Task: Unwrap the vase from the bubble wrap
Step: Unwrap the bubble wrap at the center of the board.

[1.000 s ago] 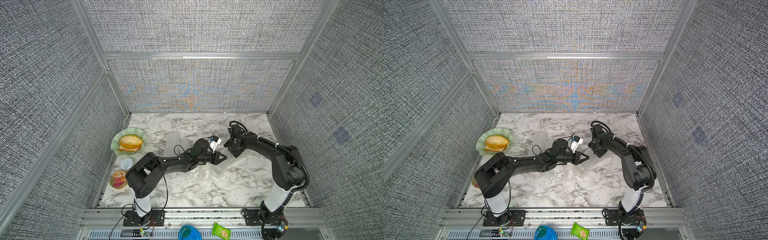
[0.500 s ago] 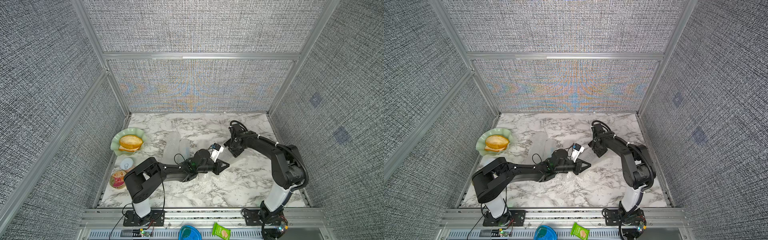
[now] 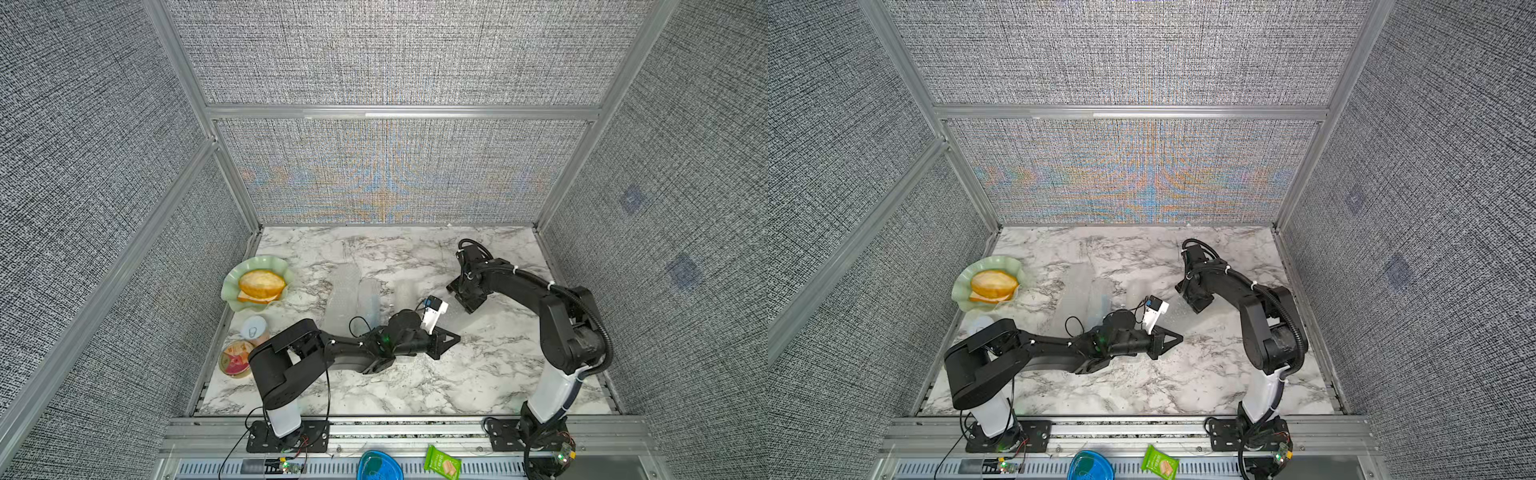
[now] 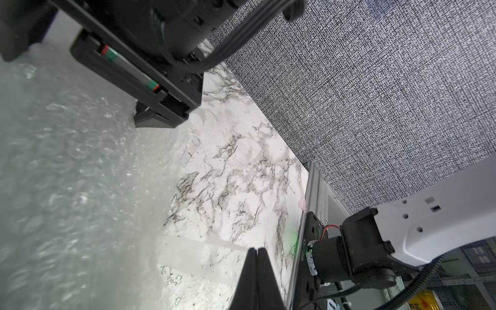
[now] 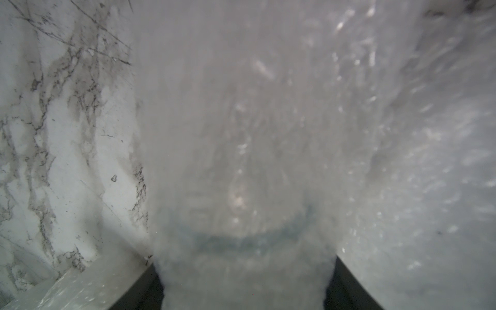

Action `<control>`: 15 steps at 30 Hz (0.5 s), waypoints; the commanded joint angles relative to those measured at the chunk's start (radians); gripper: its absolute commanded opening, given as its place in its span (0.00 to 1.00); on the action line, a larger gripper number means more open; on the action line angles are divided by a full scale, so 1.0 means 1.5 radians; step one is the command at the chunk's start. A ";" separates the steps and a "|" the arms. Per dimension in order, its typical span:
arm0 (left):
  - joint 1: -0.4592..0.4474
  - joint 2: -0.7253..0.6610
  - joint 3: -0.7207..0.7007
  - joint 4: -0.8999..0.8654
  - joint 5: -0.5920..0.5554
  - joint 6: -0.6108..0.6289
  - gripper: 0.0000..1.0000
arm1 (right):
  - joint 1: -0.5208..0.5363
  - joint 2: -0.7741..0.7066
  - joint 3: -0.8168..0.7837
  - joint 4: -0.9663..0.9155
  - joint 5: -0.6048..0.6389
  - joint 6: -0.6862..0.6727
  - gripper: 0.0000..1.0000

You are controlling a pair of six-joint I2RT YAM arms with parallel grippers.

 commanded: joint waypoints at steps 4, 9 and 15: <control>-0.001 -0.064 -0.001 -0.026 -0.013 0.038 0.56 | 0.005 -0.014 0.007 0.013 -0.020 -0.013 0.66; 0.000 -0.127 0.010 -0.117 -0.032 0.081 0.76 | 0.006 -0.039 0.007 0.019 -0.021 -0.032 0.66; 0.013 -0.207 -0.011 -0.177 -0.099 0.102 0.83 | 0.006 -0.079 0.007 0.009 -0.004 -0.056 0.67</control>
